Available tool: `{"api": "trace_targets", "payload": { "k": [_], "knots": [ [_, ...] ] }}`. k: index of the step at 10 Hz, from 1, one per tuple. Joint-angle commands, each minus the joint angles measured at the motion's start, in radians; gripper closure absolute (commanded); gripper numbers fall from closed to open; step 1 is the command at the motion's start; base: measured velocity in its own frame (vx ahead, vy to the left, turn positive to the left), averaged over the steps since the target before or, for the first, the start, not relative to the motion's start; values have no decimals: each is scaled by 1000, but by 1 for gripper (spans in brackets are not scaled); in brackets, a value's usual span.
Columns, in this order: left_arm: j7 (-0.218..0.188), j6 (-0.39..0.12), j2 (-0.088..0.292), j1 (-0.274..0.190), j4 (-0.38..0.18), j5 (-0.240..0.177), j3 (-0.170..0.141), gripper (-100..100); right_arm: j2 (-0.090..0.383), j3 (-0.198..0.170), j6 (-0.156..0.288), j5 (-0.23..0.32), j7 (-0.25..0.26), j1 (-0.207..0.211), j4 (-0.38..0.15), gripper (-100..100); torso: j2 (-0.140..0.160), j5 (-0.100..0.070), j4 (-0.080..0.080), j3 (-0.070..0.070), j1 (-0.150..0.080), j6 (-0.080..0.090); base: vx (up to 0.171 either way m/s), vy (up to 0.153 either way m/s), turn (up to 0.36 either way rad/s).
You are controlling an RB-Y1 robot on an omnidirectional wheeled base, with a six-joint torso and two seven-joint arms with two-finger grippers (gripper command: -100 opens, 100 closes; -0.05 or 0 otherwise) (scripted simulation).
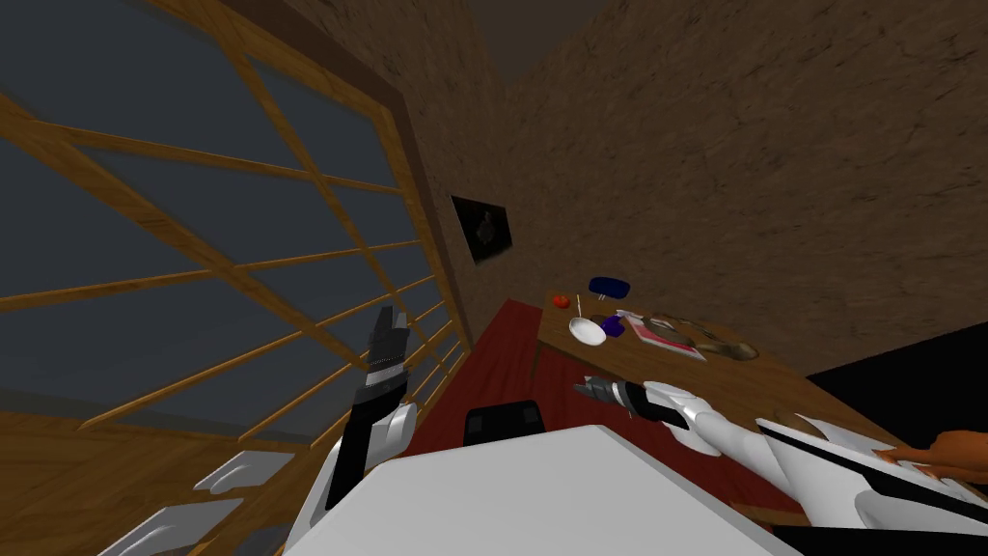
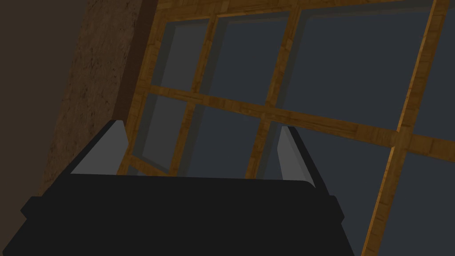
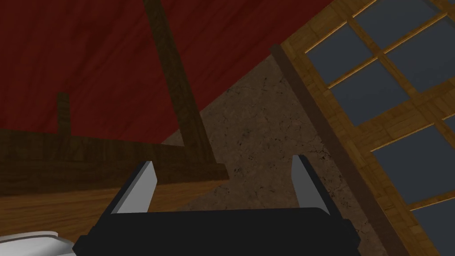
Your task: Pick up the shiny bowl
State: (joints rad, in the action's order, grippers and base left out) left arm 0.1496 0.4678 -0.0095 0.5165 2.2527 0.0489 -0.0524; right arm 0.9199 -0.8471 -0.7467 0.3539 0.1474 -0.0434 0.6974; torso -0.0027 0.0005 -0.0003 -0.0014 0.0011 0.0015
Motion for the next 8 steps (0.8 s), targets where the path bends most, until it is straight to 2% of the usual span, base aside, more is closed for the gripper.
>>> {"api": "trace_targets", "payload": {
  "k": [1,2,3,4,6,7,8],
  "knots": [
    [0,0,0,0,0,0,0,0,30,-3,22,1,-9,9,18,-100,0,0,0,0,0,0,14,12,-42],
    [0,0,0,0,0,0,0,0,55,-28,23,16,-12,-14,-29,-100,1,0,0,1,-1,0,15,20,160],
    [0,0,0,0,0,0,0,0,55,-28,23,16,-12,-14,-28,-100,1,0,0,1,0,-1,17,13,93],
    [0,0,0,0,0,0,0,0,79,-51,25,31,-16,-35,-66,-100,1,0,0,1,-1,0,27,23,121],
    [0,0,0,0,0,0,0,0,79,-51,25,31,-16,-35,-72,-100,1,0,0,1,0,0,18,11,42],
    [0,0,0,0,0,0,0,0,102,-72,28,45,-20,-55,-105,-100,2,-1,0,1,-1,0,19,16,137],
    [0,0,0,0,0,0,0,0,102,-72,28,45,-20,-55,-112,-100,1,0,0,1,-1,-1,22,11,79]
  ]
}}
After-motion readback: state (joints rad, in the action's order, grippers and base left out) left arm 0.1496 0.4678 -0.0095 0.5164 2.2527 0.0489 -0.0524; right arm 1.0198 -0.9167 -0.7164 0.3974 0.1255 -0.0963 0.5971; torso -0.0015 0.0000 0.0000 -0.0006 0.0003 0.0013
